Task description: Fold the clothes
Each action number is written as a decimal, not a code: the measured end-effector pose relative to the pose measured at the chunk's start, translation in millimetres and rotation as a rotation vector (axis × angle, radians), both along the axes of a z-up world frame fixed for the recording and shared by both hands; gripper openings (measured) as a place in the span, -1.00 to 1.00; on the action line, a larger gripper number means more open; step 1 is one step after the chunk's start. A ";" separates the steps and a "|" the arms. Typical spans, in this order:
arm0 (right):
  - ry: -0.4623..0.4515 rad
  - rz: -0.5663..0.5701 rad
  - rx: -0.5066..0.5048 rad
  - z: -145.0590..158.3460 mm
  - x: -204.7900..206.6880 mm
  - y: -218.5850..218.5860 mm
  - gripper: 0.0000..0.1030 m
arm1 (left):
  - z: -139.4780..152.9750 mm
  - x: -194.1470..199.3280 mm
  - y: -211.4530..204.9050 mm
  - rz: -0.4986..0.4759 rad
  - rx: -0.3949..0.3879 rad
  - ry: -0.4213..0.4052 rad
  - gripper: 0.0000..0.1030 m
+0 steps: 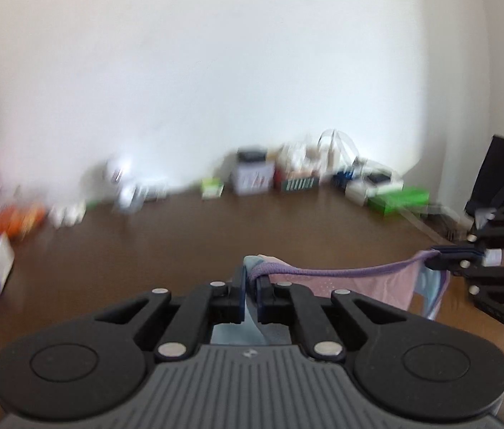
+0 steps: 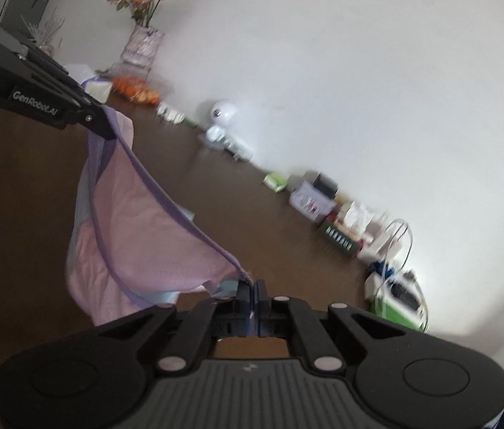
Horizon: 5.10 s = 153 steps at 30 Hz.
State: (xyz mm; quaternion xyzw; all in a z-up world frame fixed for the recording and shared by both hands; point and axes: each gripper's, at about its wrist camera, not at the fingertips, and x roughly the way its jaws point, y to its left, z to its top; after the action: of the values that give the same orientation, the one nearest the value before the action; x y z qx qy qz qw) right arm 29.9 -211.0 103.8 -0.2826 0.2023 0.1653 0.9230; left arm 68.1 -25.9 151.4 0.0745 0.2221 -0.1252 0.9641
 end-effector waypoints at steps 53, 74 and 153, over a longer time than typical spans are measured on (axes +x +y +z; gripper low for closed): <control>0.283 0.008 0.417 -78.9 -143.0 -52.2 -0.84 | -84.4 -133.0 58.0 -0.177 -0.207 0.499 -0.51; 0.376 -0.027 0.469 -80.5 -109.6 -48.0 -0.44 | -107.5 -52.8 51.0 0.031 -0.151 0.395 0.13; 0.507 0.016 0.400 -54.3 -33.0 -90.1 -0.57 | -87.5 -45.9 127.7 -0.016 -0.236 0.444 -0.24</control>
State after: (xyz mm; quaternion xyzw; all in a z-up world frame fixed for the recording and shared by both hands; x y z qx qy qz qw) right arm -3.1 -301.0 49.5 -0.0469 0.3871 0.2743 0.8791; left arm 22.2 101.8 63.9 -0.0660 0.4118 -0.1713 0.8926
